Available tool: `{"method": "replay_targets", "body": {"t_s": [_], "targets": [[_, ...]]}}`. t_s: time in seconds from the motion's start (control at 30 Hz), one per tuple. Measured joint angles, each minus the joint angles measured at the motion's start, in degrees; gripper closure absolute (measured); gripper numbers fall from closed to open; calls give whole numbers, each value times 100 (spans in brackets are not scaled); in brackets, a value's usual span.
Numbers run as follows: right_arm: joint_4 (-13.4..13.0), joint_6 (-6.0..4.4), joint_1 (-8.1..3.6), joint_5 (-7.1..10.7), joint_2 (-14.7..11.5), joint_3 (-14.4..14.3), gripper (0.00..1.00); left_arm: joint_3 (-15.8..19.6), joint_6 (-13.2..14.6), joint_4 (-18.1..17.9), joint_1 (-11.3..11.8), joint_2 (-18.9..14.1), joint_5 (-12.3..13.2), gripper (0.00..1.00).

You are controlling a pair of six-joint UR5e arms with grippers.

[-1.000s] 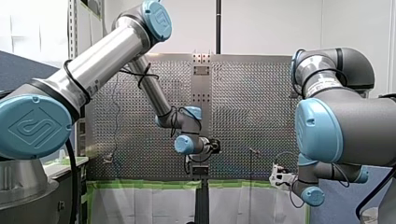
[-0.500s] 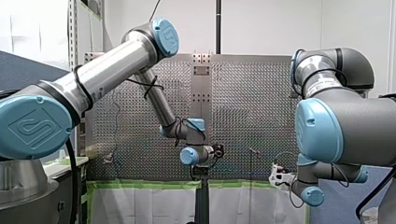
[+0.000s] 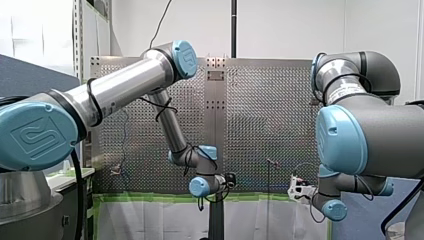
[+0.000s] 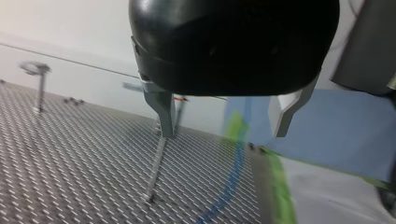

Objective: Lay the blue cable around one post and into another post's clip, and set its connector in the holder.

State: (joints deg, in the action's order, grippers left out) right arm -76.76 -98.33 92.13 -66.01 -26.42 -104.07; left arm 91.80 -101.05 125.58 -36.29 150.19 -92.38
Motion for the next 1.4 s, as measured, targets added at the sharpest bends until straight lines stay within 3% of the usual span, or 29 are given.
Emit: {"method": "replay_targets", "body": {"t_s": [0.47,0.93,1.1,1.4], "targets": [[2,5,2,26,0,2,100,-283,660,547,-62,641,-402,0],[11,6,3,26,0,1,100,-588,1168,1080,-149,244,-729,0],[11,5,5,26,0,0,100,-628,1293,979,-146,227,-958,0],[11,5,11,27,1,2,100,-743,1324,710,-152,229,-1083,0]]}}
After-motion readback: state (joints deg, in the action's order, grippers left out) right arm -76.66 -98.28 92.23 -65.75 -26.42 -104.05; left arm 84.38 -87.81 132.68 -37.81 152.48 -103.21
